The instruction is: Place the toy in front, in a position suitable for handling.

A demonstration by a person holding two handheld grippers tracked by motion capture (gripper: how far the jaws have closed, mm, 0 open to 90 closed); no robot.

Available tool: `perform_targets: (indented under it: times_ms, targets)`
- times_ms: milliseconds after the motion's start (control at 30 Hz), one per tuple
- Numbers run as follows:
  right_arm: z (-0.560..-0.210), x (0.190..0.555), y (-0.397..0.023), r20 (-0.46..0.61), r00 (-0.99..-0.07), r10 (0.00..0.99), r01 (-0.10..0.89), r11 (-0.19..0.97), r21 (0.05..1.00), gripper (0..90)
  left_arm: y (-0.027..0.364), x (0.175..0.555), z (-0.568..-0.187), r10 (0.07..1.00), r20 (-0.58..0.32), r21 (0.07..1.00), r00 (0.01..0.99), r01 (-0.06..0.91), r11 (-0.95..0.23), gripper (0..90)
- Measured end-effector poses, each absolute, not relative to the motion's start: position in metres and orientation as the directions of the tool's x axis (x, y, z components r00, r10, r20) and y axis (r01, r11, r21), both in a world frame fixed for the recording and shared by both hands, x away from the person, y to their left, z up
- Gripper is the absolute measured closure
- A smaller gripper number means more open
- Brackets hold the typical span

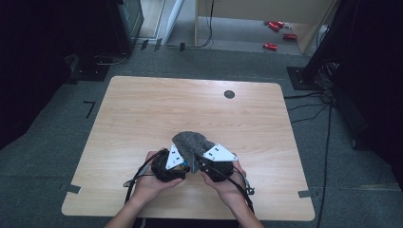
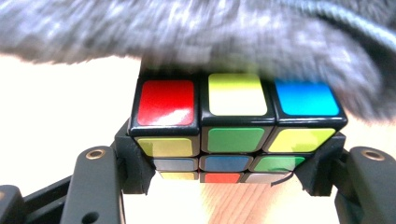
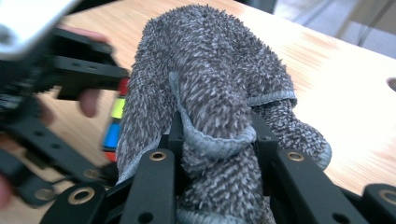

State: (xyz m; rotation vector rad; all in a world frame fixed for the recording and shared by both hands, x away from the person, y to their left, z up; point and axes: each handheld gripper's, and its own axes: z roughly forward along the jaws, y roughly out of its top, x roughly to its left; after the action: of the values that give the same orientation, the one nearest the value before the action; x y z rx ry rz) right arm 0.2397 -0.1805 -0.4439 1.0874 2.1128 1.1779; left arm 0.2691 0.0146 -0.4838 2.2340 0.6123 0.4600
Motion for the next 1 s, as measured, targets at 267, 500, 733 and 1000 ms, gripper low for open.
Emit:
perform_targets:
  times_ms: [267,500,733,1000]
  targets:
    - [-0.437,0.226,-0.163,-0.052,-0.633,0.772,0.358,0.352,0.865,69.7,0.011,0.265,-0.481,0.54,0.156,0.75,0.827,0.256,-0.61,35.0]
    - [-0.442,0.238,-0.178,-0.021,-0.571,0.82,0.412,0.31,0.857,69.6,0.013,0.266,-0.482,0.54,0.152,0.748,0.828,0.26,-0.61,35.0]
    - [-0.436,0.225,-0.161,-0.031,-0.634,0.773,0.37,0.338,0.866,69.6,0.014,0.266,-0.48,0.543,0.136,0.764,0.829,0.261,-0.59,35.0]
    - [-0.436,0.233,-0.18,-0.004,-0.595,0.804,0.395,0.296,0.87,70.3,0.016,0.266,-0.479,0.543,0.107,0.772,0.833,0.274,-0.573,35.0]
